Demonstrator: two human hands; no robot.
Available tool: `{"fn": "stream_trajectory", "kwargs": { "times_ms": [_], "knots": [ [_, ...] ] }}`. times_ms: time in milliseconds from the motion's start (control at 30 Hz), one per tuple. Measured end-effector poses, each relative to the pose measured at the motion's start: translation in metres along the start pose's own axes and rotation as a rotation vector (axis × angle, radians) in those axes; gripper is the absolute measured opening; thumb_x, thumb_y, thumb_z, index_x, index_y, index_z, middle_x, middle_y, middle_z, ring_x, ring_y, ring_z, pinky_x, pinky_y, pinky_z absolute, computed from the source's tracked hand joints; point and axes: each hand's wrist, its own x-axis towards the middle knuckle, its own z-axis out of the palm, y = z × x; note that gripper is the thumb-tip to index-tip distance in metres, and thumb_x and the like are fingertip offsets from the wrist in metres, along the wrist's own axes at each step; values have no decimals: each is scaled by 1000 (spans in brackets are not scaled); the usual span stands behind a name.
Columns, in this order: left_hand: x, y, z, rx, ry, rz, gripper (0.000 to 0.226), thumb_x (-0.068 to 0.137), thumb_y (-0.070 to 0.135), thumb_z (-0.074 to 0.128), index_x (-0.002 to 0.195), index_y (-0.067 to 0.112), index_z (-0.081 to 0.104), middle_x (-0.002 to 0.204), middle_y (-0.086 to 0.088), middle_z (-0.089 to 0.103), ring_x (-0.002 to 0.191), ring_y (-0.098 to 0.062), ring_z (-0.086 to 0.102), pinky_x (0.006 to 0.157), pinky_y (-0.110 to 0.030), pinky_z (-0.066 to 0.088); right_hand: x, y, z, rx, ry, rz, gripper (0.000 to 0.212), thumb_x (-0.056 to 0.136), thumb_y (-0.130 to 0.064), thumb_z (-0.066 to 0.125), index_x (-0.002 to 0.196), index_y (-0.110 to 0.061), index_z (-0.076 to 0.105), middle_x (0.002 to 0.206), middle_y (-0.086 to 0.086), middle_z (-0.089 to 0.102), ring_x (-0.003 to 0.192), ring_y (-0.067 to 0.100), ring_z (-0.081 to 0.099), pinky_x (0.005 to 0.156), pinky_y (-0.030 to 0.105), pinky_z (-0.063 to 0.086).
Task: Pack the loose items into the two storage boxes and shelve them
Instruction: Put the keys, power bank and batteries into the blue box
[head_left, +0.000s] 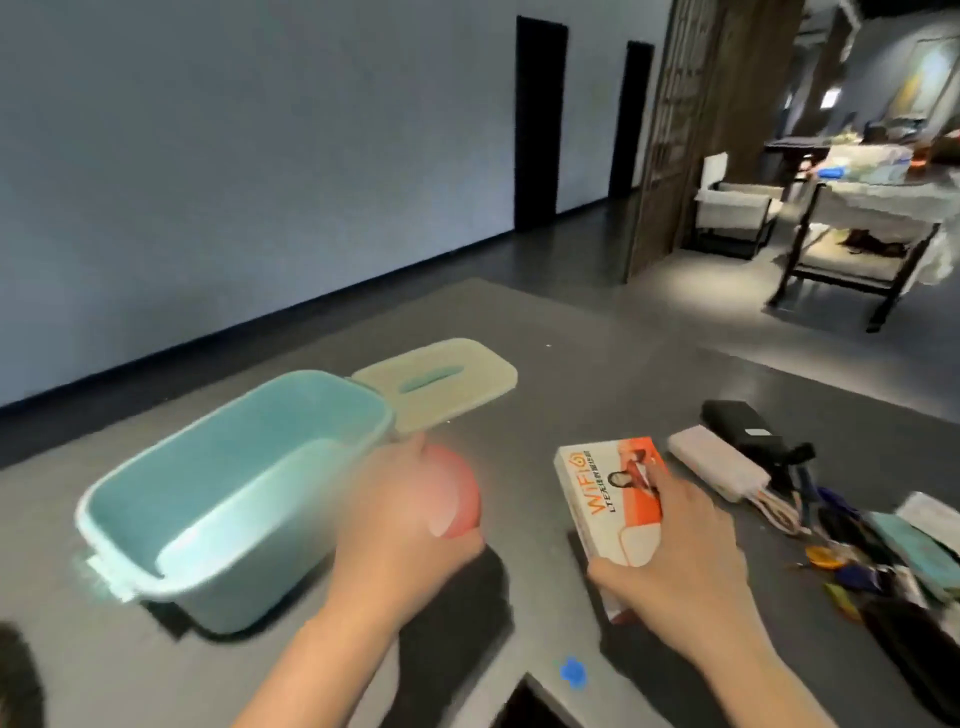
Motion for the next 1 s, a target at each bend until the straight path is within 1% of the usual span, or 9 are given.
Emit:
{"fn": "stream_trajectory", "kwargs": {
  "times_ms": [67, 233, 367, 500, 633, 733, 867, 933, 1000],
  "knots": [
    [-6, -39, -41, 38, 70, -41, 102, 52, 54, 72, 141, 30, 30, 130, 7, 36, 122, -18, 30, 102, -36, 33, 2, -42, 21, 54, -8, -98, 108, 52, -57, 72, 146, -33, 24, 137, -4, 43, 123, 22, 40, 98, 43, 43],
    [-15, -128, -118, 81, 224, -252, 104, 48, 59, 77, 138, 36, 30, 130, 9, 36, 121, -15, 29, 99, -40, 40, 5, -133, 67, 193, -115, -305, 108, 54, -55, 74, 145, -42, 17, 143, -12, 34, 129, 16, 31, 104, 51, 40],
    [-7, -158, -133, 54, 283, -321, 102, 49, 55, 80, 137, 36, 31, 128, 8, 38, 118, -16, 33, 95, -41, 42, 28, -191, 86, 281, -269, -447, 114, 47, -57, 71, 147, -43, 18, 142, -15, 33, 132, 14, 31, 105, 51, 40],
    [21, -166, -131, 54, 274, -345, 101, 48, 53, 78, 137, 34, 34, 127, 8, 39, 117, -15, 31, 94, -35, 38, 72, -243, 114, 238, -333, -552, 111, 47, -51, 69, 147, -34, 26, 138, -7, 42, 126, 19, 41, 102, 47, 44],
    [52, -176, -122, 110, 133, -408, 102, 47, 54, 76, 137, 31, 33, 128, 5, 39, 121, -17, 31, 95, -32, 38, 110, -278, 153, 59, -461, -684, 100, 56, -47, 75, 145, -32, 31, 137, -2, 45, 125, 20, 41, 103, 38, 40],
    [68, -186, -112, 194, -55, -458, 96, 46, 58, 74, 130, 33, 36, 122, 7, 41, 117, -16, 33, 89, -30, 40, 128, -285, 183, -124, -581, -705, 98, 59, -50, 74, 145, -32, 32, 139, -1, 45, 126, 21, 42, 103, 39, 41],
    [77, -202, -89, 336, -338, -514, 88, 45, 62, 73, 121, 28, 44, 113, 3, 47, 110, -19, 41, 85, -32, 45, 140, -278, 221, -337, -667, -704, 99, 58, -49, 75, 144, -30, 32, 135, 4, 43, 124, 27, 39, 102, 41, 39],
    [81, -210, -78, 415, -478, -536, 88, 47, 62, 75, 120, 25, 44, 115, 1, 47, 110, -21, 42, 81, -32, 43, 146, -278, 235, -432, -695, -700, 96, 57, -49, 75, 141, -30, 33, 131, 6, 43, 122, 28, 39, 100, 41, 40],
    [85, -217, -71, 514, -601, -562, 93, 49, 62, 78, 125, 23, 41, 122, -2, 46, 115, -24, 43, 83, -34, 41, 151, -279, 244, -493, -706, -699, 94, 59, -47, 76, 140, -28, 34, 130, 7, 42, 122, 29, 38, 99, 41, 41]
  ]
}}
